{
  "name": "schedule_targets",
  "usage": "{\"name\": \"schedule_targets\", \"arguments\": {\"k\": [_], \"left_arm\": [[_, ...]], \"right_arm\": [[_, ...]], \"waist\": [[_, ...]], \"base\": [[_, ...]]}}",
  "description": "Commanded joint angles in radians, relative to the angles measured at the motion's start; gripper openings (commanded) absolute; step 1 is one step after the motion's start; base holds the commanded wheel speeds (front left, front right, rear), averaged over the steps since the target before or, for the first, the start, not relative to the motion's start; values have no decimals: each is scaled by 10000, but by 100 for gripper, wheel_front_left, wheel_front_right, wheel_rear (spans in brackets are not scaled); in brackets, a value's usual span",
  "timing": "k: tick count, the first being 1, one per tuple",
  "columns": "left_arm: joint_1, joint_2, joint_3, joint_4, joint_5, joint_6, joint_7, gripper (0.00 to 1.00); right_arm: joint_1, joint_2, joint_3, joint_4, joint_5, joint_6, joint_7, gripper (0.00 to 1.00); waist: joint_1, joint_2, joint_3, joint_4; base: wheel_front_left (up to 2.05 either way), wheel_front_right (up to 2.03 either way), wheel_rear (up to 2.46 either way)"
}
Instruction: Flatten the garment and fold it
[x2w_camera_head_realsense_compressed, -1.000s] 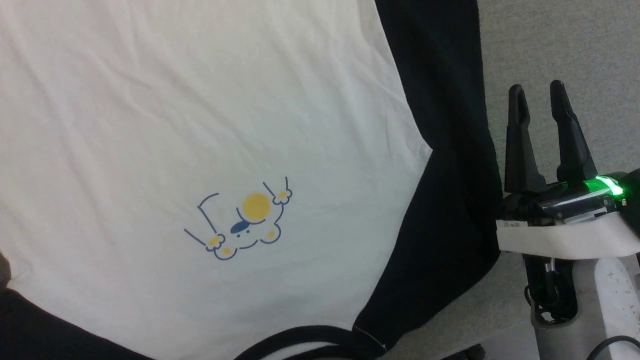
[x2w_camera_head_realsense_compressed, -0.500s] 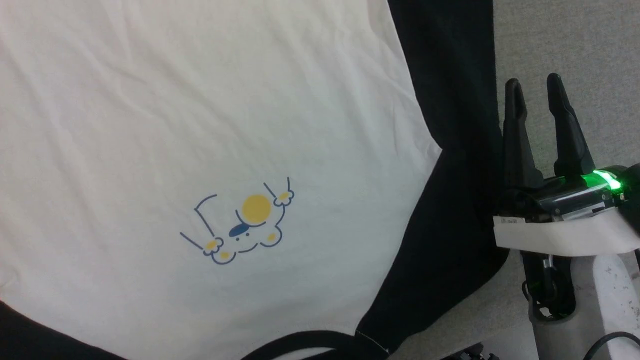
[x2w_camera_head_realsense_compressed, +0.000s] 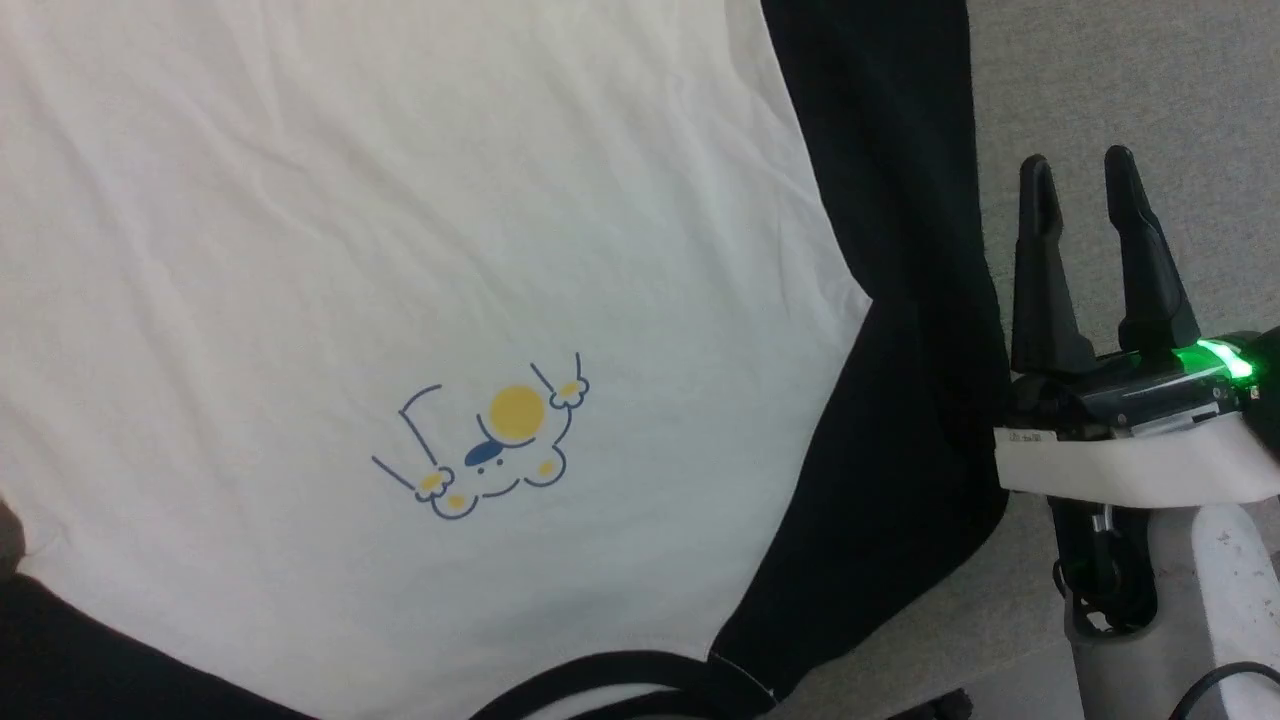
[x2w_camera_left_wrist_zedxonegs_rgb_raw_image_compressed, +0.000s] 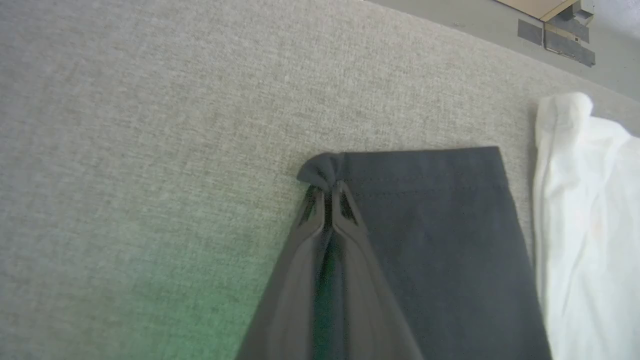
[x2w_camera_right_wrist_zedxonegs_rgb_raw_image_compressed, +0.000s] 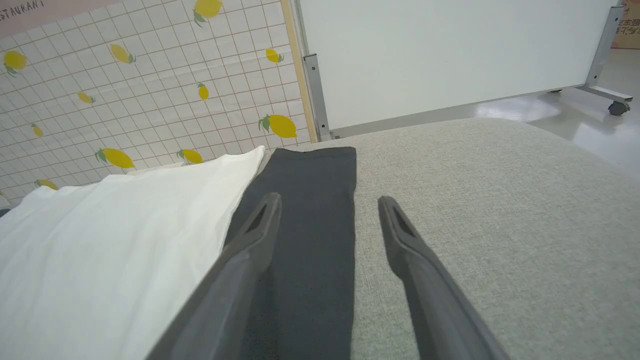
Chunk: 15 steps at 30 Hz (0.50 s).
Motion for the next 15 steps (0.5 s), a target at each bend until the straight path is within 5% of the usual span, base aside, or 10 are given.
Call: {"name": "schedule_targets", "arguments": {"k": [1,6,15], "left_arm": [[207,-196,-64,230,187,-169,-464,0],[501,-622,275,616,298,-599,-2129,0],[2363,-1323,1185,316,-83,-1249,-3287,0]], "right_arm": [[-108,7,-63,12,-100,-15,-59,100],[167,7,-311,60,-421,-15,-59,100],[1007,7,-787,95,-1283,-15,-45,100]], "waist": [[0,0,-343,219],[0,0,-1275,780],[0,0,-3441,2249]], "base": [[0,0,0],[0,0,0],[0,0,0]]}}
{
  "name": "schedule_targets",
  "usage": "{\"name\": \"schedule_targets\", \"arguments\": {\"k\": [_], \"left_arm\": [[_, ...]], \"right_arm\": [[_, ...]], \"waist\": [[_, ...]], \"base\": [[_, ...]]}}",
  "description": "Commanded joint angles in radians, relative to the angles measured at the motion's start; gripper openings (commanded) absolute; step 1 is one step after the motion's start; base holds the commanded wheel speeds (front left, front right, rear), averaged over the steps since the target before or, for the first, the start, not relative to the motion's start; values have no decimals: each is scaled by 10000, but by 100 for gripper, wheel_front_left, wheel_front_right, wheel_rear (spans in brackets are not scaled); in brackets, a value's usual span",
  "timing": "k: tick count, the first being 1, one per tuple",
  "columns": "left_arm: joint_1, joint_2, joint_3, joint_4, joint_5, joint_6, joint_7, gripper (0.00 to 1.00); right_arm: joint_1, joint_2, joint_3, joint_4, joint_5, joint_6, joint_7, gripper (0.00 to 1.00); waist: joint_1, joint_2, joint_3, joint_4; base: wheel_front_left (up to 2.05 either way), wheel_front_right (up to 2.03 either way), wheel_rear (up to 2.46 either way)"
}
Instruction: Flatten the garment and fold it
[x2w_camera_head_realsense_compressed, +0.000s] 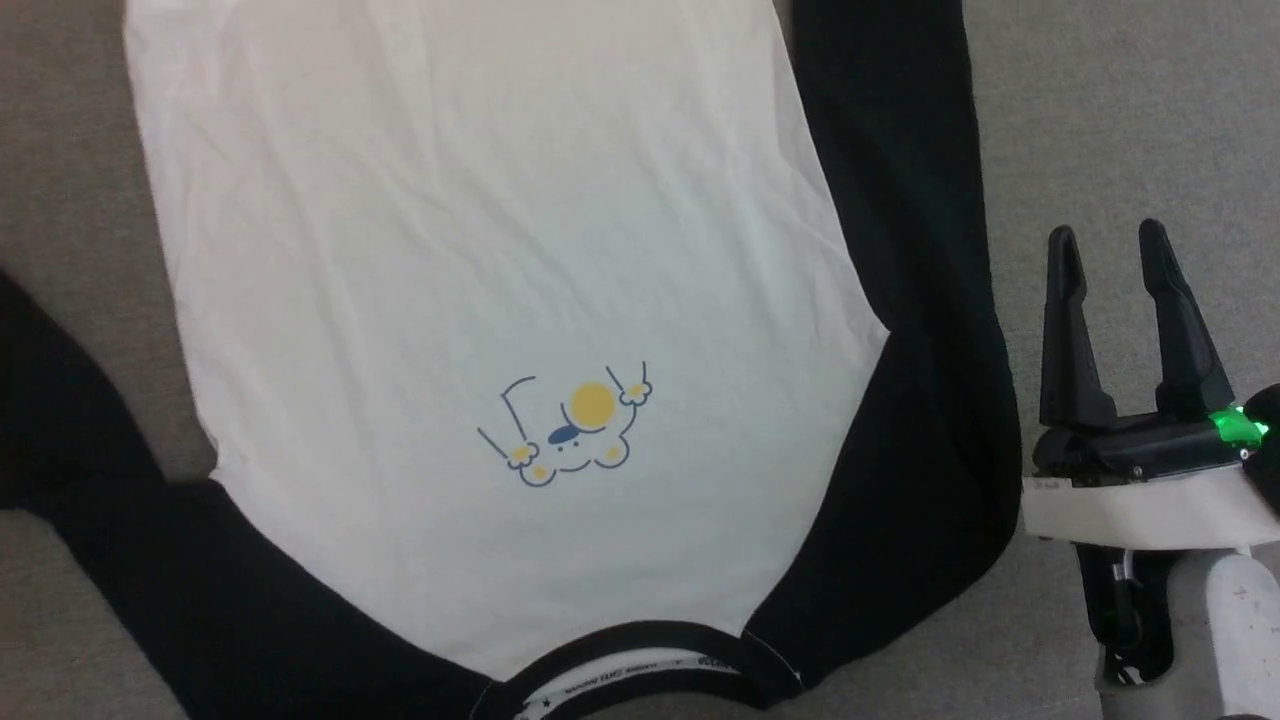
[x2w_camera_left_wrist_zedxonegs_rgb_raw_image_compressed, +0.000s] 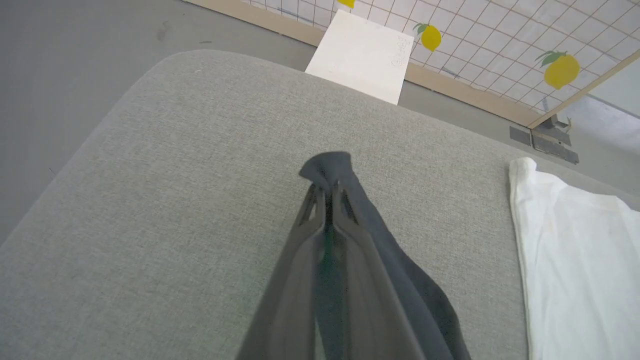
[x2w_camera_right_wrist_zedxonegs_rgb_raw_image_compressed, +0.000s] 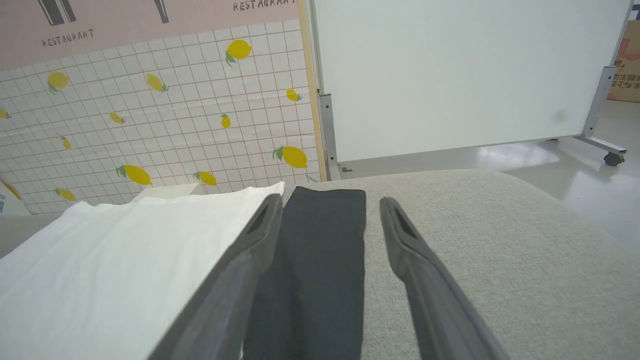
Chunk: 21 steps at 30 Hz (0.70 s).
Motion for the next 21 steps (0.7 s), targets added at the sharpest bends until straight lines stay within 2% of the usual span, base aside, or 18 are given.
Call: {"name": "schedule_targets", "arguments": {"k": [1,11,16,21], "left_arm": [[327,-64,105,-187,-128,-106,-95,0],[1940,-736,397,-1975,-449,-360,-94,0],[2456,-976,643,-3308,-859,-462,81,0],[2848,-1229,615,-5177,-1281,-365,510,0]], "right_arm": [[165,7,-53,-45,-137,-15,-12,100],[812,7,-246,-693,-562,-15,866,100],[1042,7,-309,-968,-636,-15,1167,100],[1223,7,-345,-1189,-667,-15,1351,100]], "waist": [[0,0,-1423,1264],[0,0,-2697,2603],[0,0,-2996,2939],[0,0,-3099,3114]], "base": [[0,0,0],[0,0,0],[0,0,0],[0,0,0]]}}
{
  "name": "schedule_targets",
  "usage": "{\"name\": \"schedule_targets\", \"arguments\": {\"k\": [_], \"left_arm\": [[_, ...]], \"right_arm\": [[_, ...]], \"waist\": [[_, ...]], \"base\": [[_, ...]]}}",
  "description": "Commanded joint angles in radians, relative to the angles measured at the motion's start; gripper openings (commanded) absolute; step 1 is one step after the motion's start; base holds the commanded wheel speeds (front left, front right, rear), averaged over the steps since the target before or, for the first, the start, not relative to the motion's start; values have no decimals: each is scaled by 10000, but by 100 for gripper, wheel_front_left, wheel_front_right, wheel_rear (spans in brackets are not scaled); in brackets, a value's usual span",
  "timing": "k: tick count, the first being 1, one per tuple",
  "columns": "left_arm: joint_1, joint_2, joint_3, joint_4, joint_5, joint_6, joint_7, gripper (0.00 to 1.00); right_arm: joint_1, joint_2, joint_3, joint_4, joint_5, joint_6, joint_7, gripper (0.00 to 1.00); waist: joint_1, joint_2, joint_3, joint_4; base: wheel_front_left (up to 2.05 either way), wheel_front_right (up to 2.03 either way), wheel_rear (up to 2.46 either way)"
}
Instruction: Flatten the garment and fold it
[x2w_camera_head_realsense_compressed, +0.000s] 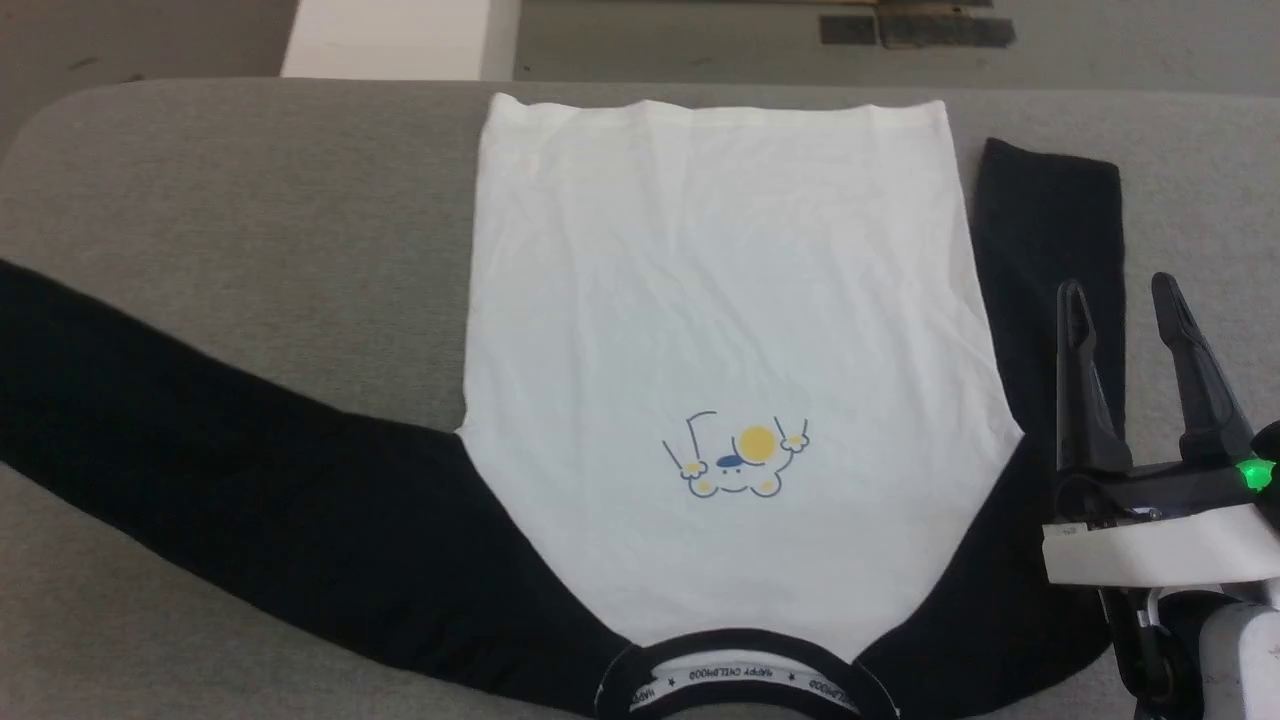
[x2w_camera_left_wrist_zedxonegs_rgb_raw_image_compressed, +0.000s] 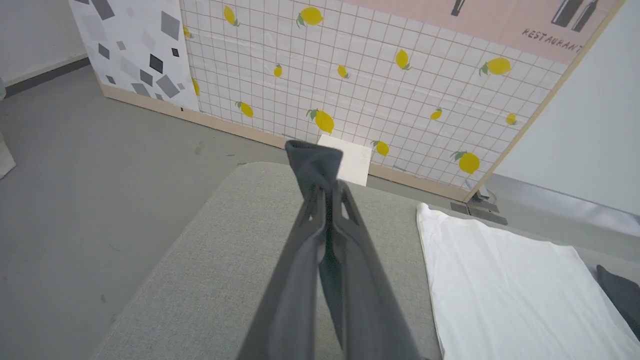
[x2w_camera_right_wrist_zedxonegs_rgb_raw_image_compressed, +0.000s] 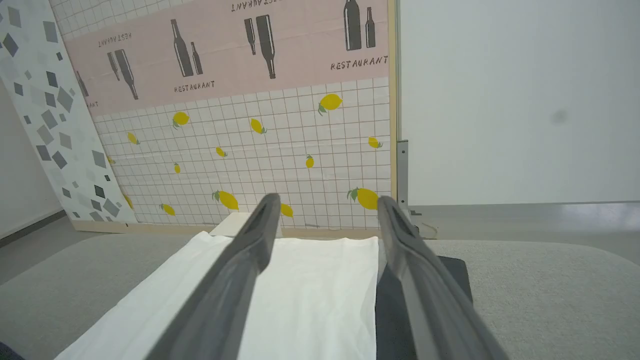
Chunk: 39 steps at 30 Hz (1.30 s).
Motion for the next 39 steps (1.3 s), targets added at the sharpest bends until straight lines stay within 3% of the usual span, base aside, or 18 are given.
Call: {"name": "schedule_targets", "arguments": {"k": [1,5,11,16,17,23,28,37,38,39], "left_arm": [[131,-134,-150,-407,-191,24,92,0],[-62,-564,-1183,-1420,-664,-37,265,0],[-929,-1134,-3829,-1967,-798,-461,495,0],[-1960,-2278,-6556,-1525,-615,-865,494,0],[-2298,-3449,-8355,-301,-230,-1083,159,0],[-2339,-4784,-10593,2563,181,-1667,-517,0],[-2693,-5093,-11617,4647,434,-1883,-1161,0],[-3629,-5191,-12676,7478,1106,-1873,-2337,0],[-3679,-5193,-12760,7683,1010,-1863,-2436,28],[-3726,-5194,-12842,7816,938,-1855,-2498,84]], "right_arm": [[138,7,5,-81,-50,-15,40,100],[139,7,88,-95,-27,-15,112,100],[20,7,243,-67,25,-15,135,100],[69,7,200,2,134,-15,33,100],[95,7,224,103,227,-15,-36,100],[-56,7,194,130,293,-15,-112,100],[-175,7,211,145,291,-15,-115,100],[-273,7,333,319,384,-15,-228,100],[-284,7,334,341,387,-15,-244,100],[-290,7,334,356,387,-15,-254,100]], "waist": [[1,0,-394,431],[1,0,-378,447],[1,0,-395,248],[1,0,-365,17],[1,0,-295,-181],[1,0,-73,-593],[1,0,102,-905],[1,0,376,-1240],[1,0,388,-1257],[1,0,394,-1264]], "base": [[0,0,0],[0,0,0],[0,0,0],[0,0,0],[0,0,0],[0,0,0],[0,0,0],[0,0,0],[0,0,0],[0,0,0]]}}
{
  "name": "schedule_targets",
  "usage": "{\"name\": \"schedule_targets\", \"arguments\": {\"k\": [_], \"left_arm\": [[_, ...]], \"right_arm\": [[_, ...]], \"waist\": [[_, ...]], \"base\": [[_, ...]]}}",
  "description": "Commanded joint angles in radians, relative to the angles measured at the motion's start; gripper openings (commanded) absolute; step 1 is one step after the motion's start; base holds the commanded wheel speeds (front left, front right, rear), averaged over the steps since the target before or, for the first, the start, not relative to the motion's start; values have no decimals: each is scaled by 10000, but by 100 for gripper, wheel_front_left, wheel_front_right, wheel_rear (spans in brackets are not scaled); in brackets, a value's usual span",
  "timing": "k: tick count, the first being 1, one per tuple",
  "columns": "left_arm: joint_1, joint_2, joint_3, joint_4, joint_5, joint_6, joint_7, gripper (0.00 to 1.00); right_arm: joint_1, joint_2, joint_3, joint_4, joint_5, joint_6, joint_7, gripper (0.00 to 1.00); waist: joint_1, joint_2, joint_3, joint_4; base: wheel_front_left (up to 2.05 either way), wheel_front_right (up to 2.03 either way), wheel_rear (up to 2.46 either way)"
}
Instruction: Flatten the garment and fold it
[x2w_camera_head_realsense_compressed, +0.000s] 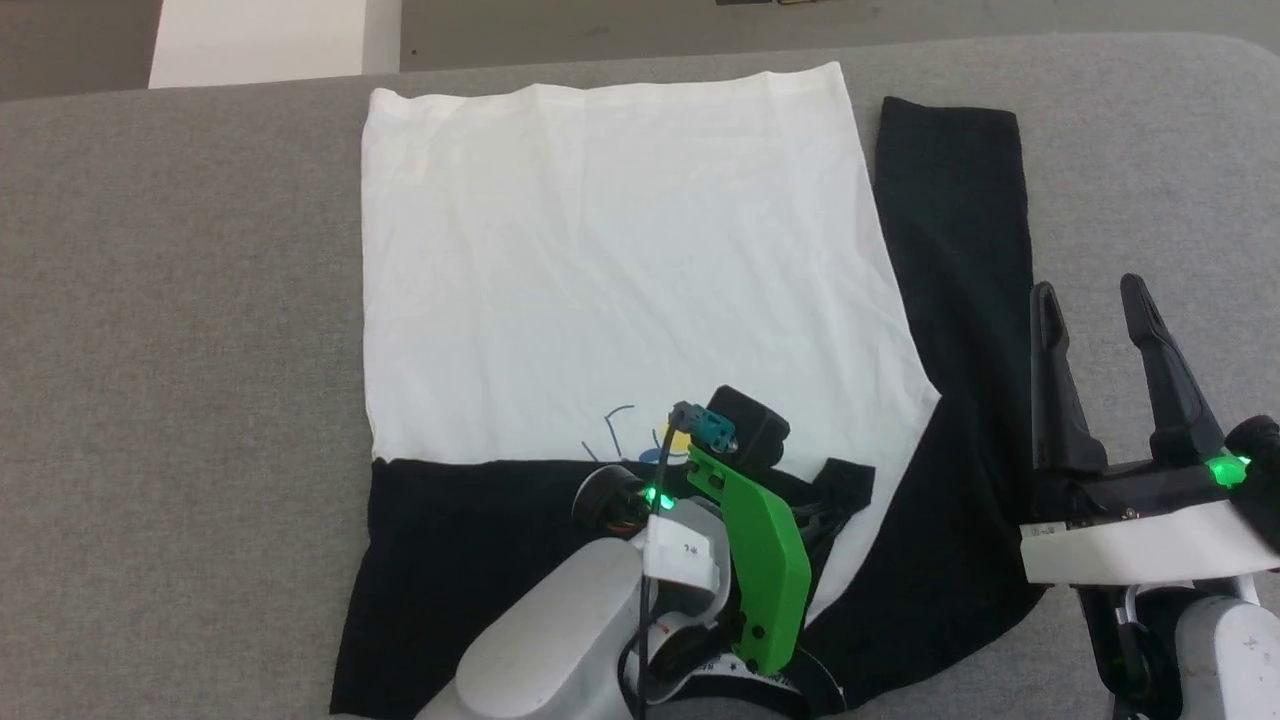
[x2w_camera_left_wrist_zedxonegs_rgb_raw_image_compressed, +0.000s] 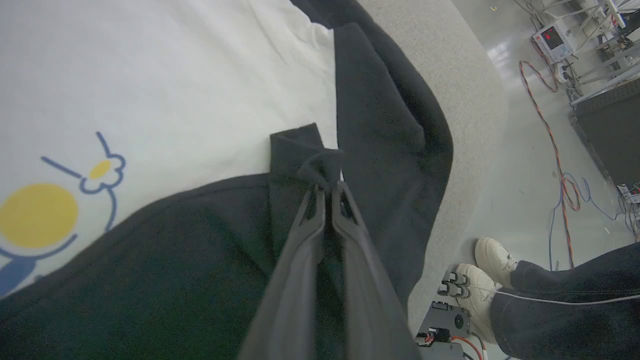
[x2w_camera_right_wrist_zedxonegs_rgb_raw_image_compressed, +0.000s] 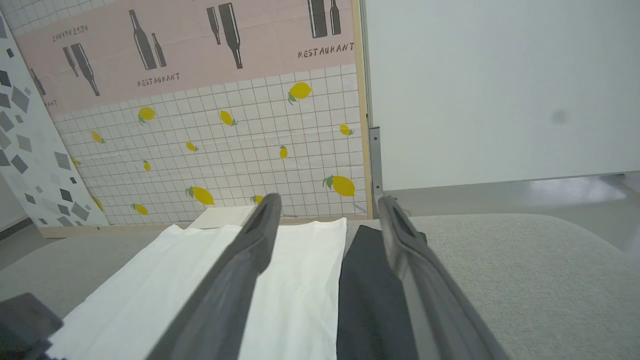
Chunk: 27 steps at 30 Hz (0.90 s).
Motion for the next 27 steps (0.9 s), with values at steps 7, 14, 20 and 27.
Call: {"name": "schedule_targets", "arguments": {"k": [7,14,20,27], "left_arm": [[-630,-38,255,-140,-676,133,-804,100],[-587,1156,2150,-1449,-139,878,-3003,100],[277,2720,3831,-1924,766,1857,-5069,100],[1228,3431,5083,-1927,1274,2356,-6910,100]], "right_arm": [[-131,5,-42,127,-45,-13,5,100],[-256,5,-269,155,-235,-13,447,100],[-1116,5,-924,693,-483,-13,1544,100],[-3595,2,-2443,2737,-399,-13,2950,100]], "waist": [[1,-1,-113,188],[1,-1,-241,484],[1,-1,62,679],[1,-1,873,1027]], "base": [[0,0,0],[0,0,0],[0,0,0],[0,0,0]]}}
